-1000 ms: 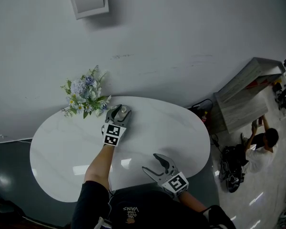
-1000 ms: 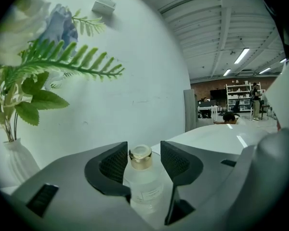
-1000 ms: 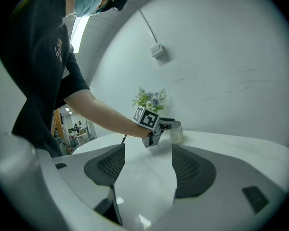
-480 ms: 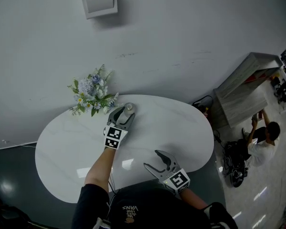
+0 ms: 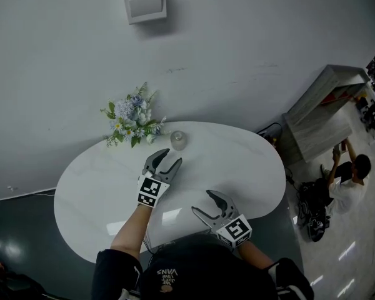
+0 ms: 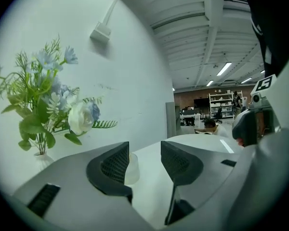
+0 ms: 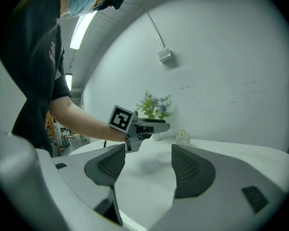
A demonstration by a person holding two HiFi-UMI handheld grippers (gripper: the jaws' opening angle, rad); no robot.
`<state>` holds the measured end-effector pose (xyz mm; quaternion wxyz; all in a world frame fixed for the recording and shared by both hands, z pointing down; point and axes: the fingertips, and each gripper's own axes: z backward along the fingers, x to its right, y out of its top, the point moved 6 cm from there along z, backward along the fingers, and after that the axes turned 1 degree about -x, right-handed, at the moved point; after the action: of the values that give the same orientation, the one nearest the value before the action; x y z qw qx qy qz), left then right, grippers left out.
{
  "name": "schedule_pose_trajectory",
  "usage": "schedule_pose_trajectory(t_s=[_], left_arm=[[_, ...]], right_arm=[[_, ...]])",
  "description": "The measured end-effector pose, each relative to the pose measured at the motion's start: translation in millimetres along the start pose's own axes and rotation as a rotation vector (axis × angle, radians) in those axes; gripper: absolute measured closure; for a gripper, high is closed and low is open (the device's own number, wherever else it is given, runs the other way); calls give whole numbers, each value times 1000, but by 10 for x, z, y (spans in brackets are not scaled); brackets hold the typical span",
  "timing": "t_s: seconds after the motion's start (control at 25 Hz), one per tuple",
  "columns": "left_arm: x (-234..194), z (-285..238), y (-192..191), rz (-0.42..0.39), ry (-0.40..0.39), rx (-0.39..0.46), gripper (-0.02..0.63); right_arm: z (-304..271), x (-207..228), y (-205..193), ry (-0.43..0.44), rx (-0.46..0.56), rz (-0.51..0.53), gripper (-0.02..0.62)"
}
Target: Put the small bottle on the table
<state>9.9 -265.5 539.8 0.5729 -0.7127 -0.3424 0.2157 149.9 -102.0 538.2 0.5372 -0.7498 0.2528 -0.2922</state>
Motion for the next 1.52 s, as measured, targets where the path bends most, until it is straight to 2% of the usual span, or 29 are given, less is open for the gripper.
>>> schedule_pose_trajectory(t_s=[0.32,0.72,0.76,0.84,1.0,1.12,1.24,1.52], left_arm=[[162,562,125,-3,-29,52,391],[464,1204,347,-46,-71,147,459],[486,1263,349,-45,-73,149,463],[526,1386,350,-42,-72,153,470],[588,1634,340,-23,-70,170,497],[636,1811,282,-16,-59,172,537],[687,1965,274,1,-52,194,543],[715,2309,184,16,-19,182,568]], right_arm=[[-48,-175,56,-43,15,8,322],[5,-419,80,-129,57,21,329],[19,-442,78,-140,62,24,346],[54,-491,77,-164,70,27,434],[94,-596,85,-195,78,38,491],[114,-650,72,-221,100,26,505],[126,-700,91,-240,105,21,511],[74,-845,93,-244,97,29,528]])
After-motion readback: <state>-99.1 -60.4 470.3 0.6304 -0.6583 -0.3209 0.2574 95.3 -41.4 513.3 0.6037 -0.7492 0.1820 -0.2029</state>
